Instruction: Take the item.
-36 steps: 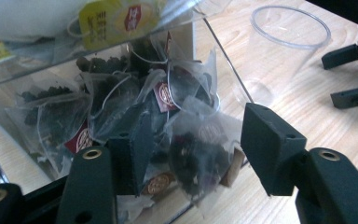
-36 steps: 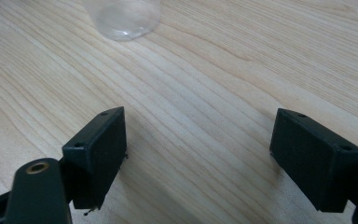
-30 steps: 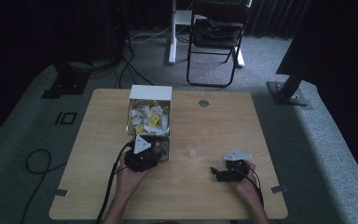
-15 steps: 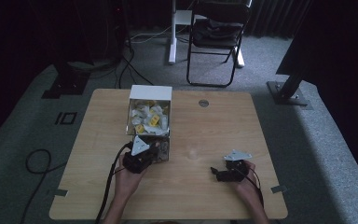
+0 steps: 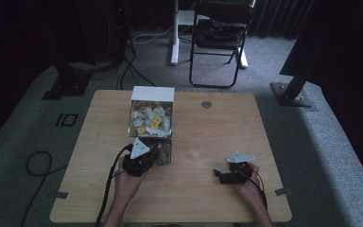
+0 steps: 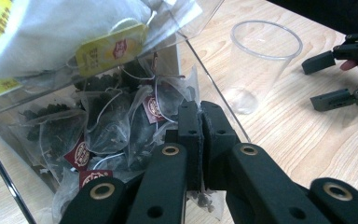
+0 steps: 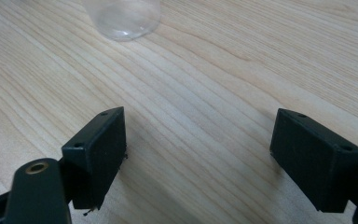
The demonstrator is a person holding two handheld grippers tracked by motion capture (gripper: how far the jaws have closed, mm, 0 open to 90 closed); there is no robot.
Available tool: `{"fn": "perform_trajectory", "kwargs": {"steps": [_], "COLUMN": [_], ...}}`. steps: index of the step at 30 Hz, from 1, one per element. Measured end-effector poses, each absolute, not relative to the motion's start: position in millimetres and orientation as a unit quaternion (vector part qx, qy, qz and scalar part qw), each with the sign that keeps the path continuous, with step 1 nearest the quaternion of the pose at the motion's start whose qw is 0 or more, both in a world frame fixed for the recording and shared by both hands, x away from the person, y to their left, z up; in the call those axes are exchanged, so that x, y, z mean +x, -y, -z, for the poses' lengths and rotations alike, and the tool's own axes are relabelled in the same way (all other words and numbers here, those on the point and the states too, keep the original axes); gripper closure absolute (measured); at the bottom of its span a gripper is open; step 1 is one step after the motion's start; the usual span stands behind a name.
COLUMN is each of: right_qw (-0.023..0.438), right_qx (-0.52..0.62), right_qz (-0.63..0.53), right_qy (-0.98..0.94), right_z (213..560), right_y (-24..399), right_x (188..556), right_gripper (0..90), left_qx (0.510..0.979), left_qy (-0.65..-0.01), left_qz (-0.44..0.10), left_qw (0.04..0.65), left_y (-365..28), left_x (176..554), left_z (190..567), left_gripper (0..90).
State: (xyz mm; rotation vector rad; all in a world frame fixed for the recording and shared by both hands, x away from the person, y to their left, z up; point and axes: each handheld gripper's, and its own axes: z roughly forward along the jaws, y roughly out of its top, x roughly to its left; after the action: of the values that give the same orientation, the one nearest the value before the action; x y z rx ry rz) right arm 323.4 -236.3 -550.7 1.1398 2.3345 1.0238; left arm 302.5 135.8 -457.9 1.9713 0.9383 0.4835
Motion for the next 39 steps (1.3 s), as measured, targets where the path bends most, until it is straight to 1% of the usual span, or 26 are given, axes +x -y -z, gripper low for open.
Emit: {"fn": "perform_trajectory", "kwargs": {"steps": [39], "right_qw": [0.173], "right_qx": [0.402], "right_qz": [-0.361], "right_qy": [-0.823], "right_z": [550.7], "right_y": [236.2], "right_x": [323.6], "right_gripper": [17.9], "left_qx": [0.795], "left_qy": [-0.354], "left_qz": [-0.174], "left_qw": [0.461], "left_y": [-128.7], "left_x": [297.4], "left_z": [432.3], "left_gripper": [88.1]}}
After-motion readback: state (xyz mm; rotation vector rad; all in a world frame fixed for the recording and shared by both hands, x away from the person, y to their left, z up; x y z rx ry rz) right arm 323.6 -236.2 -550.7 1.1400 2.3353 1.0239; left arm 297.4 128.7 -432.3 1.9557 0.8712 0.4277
